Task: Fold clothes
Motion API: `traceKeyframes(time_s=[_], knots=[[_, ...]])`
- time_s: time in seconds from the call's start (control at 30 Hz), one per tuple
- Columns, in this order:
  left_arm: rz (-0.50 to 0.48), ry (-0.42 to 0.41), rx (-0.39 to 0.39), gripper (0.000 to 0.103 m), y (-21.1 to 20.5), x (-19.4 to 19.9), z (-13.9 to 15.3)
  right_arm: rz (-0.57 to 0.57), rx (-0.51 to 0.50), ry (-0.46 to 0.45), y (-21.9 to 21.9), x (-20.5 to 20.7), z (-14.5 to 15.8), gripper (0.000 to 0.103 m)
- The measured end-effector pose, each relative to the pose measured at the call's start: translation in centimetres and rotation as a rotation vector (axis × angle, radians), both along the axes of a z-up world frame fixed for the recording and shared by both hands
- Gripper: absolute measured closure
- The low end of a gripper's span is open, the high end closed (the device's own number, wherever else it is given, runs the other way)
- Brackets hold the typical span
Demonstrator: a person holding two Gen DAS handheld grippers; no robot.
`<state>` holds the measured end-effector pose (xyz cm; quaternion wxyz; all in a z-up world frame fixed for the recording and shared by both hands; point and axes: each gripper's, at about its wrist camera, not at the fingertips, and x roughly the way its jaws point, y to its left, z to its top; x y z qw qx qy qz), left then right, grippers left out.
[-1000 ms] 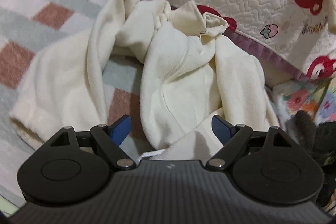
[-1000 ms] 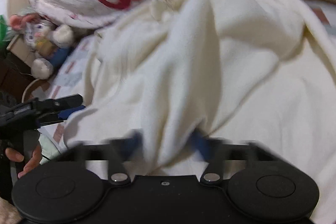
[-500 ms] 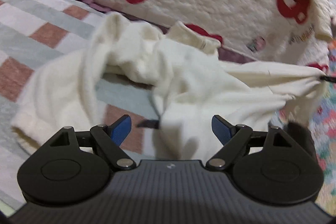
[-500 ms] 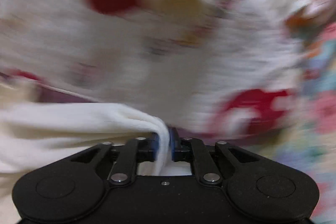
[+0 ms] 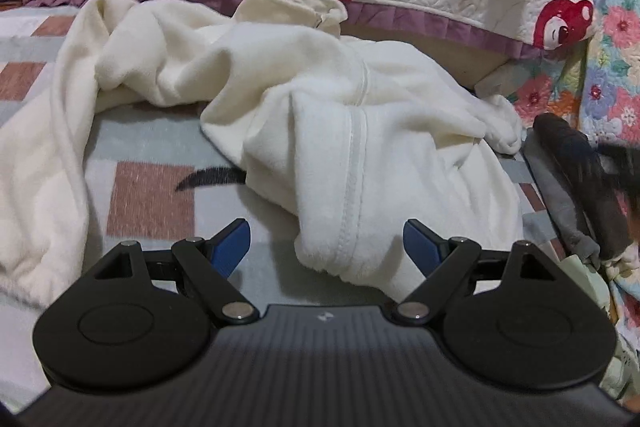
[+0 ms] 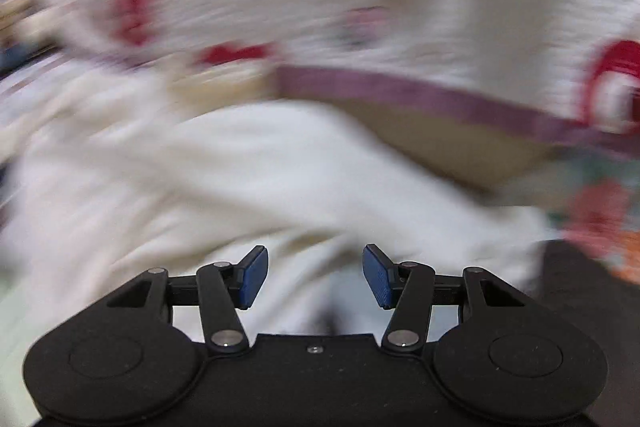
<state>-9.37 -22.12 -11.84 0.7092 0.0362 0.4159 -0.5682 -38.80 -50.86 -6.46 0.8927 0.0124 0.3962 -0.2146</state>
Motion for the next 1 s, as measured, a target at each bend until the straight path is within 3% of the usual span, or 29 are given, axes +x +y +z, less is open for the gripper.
traceKeyframes(time_s=[0.13, 0.17, 0.27, 0.33, 0.43, 0.5, 0.57, 0.8, 0.87, 0.9, 0.97, 1.0], knots=[[0.084, 0.194, -0.078, 0.019, -0.3, 0.7, -0.2, 0.166, 0.101, -0.009, 4.8, -0.8, -2.1, 0.046], [0.093, 0.207, -0.079, 0.019, -0.9, 0.6, -0.3, 0.188, 0.095, -0.005, 5.5, -1.0, -2.4, 0.046], [0.084, 0.114, 0.019, 0.019, -2.8, -1.4, -0.6, 0.234, 0.059, 0.008, 6.9, -1.6, -3.0, 0.046], [0.05, 0.079, 0.042, 0.019, -3.5, -2.7, -1.1, 0.264, 0.034, 0.017, 7.9, -1.9, -3.3, 0.046], [0.096, 0.149, 0.096, 0.021, -4.3, -2.4, -2.3, 0.31, -0.002, 0.031, 9.4, -2.5, -3.9, 0.046], [0.132, 0.186, 0.123, 0.036, -4.6, -2.0, -2.7, 0.34, -0.027, 0.039, 10.3, -2.9, -4.3, 0.046], [0.143, 0.171, 0.1, 0.062, -4.2, -1.9, -1.6, 0.371, -0.051, 0.048, 11.3, -3.2, -4.6, 0.046], [0.123, 0.115, 0.127, 0.072, -5.8, -2.4, 2.0, 0.393, -0.097, 0.029, 10.3, -4.6, -5.6, 0.047], [0.114, 0.136, 0.106, 0.074, -6.7, -2.7, 3.0, 0.424, -0.109, 0.013, 10.3, -5.3, -5.9, 0.052], [0.112, 0.151, 0.09, 0.075, -7.3, -2.8, 3.5, 0.443, -0.122, 0.015, 10.3, -5.4, -6.2, 0.06], [0.111, 0.177, 0.049, 0.077, -8.7, -2.9, 4.6, 0.483, -0.147, 0.036, 10.5, -5.2, -6.7, 0.094], [0.104, 0.174, 0.034, 0.077, -9.3, -3.0, 5.1, 0.506, -0.154, 0.05, 10.6, -4.9, -7.0, 0.103]])
